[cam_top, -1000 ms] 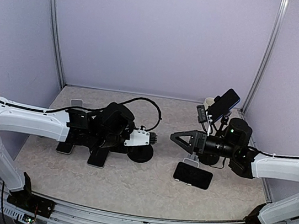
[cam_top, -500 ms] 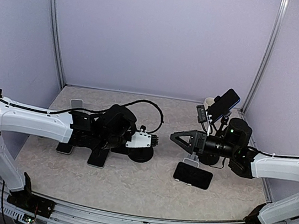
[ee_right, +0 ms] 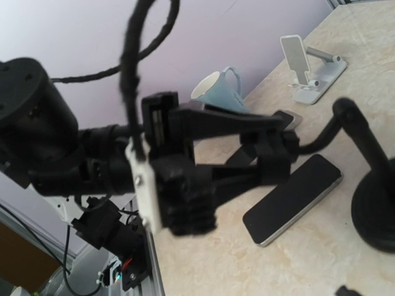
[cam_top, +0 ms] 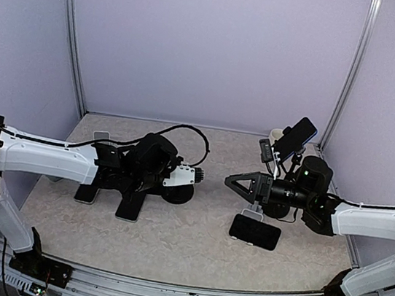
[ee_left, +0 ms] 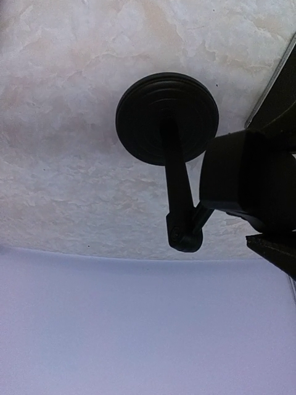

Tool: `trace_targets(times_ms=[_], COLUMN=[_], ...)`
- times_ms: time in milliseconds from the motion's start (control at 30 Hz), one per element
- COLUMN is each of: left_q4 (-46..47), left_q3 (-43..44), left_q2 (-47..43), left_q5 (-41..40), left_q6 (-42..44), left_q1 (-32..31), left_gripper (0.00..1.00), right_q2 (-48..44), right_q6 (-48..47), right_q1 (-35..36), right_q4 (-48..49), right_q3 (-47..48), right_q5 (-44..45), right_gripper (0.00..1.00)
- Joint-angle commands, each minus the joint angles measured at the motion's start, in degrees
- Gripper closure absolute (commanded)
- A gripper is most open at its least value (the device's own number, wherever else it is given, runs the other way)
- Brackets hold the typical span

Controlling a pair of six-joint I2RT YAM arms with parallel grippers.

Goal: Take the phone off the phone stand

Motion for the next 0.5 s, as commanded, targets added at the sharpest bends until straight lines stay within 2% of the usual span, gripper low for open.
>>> trace_targets(times_ms=[0, 300, 467], left_q4=[5.94, 8.72, 9.45], left_q3=[0.39, 1.34, 1.92], left_q2=[-0.83, 2.2, 3.67], left_q5=[-5.51, -11.63, -12.22], left_q6=[-0.28, 0.4, -0.86], left_q1=[2.38, 7.51, 11.16], left_gripper=[0.94, 0.96, 0.96], right_q2=[0.77, 2.32, 2.34], right_q6=[-0.21, -0.1, -0.77], right_q1=[-0.47, -0.49, -0.47], right_q4=[0.96, 1.66, 0.7], right_q3=[0.89, 1.8, 2.54], right_q5=[-0.74, -1.57, -1.69], right_gripper=[0.03, 0.06, 0.06])
